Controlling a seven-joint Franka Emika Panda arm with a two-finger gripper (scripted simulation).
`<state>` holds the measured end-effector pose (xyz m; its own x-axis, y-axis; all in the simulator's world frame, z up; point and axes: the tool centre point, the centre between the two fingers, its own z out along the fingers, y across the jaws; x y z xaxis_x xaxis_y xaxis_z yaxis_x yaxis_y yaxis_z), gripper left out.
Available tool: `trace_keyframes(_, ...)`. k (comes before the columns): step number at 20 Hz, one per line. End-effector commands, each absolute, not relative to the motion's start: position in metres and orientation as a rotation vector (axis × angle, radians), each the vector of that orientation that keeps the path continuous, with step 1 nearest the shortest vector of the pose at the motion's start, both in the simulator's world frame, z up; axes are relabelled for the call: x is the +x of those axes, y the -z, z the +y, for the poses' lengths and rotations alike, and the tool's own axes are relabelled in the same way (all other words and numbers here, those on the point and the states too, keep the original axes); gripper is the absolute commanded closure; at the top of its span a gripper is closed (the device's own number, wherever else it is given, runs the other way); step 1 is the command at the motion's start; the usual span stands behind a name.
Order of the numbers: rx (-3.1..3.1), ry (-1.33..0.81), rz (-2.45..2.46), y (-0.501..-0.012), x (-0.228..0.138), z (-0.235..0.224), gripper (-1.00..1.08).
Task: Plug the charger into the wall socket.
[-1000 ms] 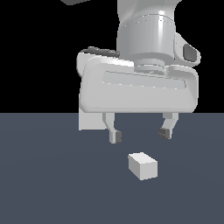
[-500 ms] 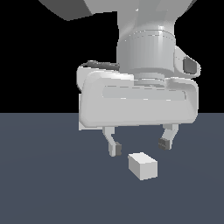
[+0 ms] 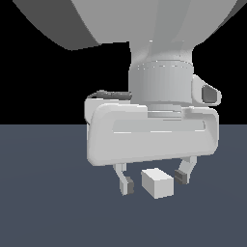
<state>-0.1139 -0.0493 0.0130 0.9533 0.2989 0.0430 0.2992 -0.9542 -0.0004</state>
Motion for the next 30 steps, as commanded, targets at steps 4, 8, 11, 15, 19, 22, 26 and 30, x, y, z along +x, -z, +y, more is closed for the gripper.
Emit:
trace_keyframes(4,-3.098,0.068,-0.474,-0.012,-0.113,-0.049,1.08)
trace_keyframes(8,-3.098,0.068,-0.474,-0.012,-0.113,-0.049,1.08)
trace_keyframes(11,-3.098,0.068,-0.473,-0.012,-0.114,-0.050,1.08)
trace_keyframes(15,-3.099,0.068,-0.469,-0.016,-0.111,-0.046,1.08)
trace_keyframes(19,-3.101,0.068,-0.457,-0.027,-0.103,-0.036,1.08)
trace_keyframes(22,-3.103,0.068,-0.444,-0.040,-0.094,-0.025,1.08)
trace_keyframes(26,-3.107,0.069,-0.419,-0.063,-0.077,-0.005,1.08)
trace_keyframes(30,-3.110,0.069,-0.398,-0.082,-0.062,0.011,1.08)
